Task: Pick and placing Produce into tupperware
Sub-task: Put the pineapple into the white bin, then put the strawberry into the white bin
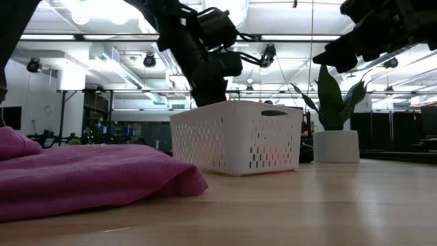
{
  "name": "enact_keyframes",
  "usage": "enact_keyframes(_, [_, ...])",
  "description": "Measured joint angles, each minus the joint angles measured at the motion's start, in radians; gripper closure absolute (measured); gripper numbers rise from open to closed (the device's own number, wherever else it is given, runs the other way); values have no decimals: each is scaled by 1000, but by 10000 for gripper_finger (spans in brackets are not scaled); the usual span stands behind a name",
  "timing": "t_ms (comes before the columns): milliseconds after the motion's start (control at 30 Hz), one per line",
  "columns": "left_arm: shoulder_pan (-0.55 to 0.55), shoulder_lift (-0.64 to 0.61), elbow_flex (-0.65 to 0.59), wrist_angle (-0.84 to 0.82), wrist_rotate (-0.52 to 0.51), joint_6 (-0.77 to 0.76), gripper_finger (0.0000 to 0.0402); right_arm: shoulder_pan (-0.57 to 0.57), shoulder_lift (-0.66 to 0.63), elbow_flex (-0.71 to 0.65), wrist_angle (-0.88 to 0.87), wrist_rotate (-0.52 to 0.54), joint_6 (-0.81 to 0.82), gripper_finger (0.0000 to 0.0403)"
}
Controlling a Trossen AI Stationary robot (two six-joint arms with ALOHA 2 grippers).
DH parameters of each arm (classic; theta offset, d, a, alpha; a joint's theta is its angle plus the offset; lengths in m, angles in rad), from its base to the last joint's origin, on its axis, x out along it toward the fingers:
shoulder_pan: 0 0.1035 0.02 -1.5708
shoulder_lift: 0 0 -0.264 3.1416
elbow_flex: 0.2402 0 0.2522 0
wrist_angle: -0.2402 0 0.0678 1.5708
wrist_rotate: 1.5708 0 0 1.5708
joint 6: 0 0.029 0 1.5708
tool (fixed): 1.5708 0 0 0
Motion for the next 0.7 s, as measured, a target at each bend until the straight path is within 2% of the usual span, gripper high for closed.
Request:
enact_keyframes(167, [1,0,6,1,-2,0,185,0,0,0,-1,0,0,159])
enact_keyframes(500, [1,0,11,30,-10,11,67,0,0,0,-1,0,0,163])
enact_keyframes(700, [1,-32,71,-189,-30,18,35,0,0,0,-1,0,0,159])
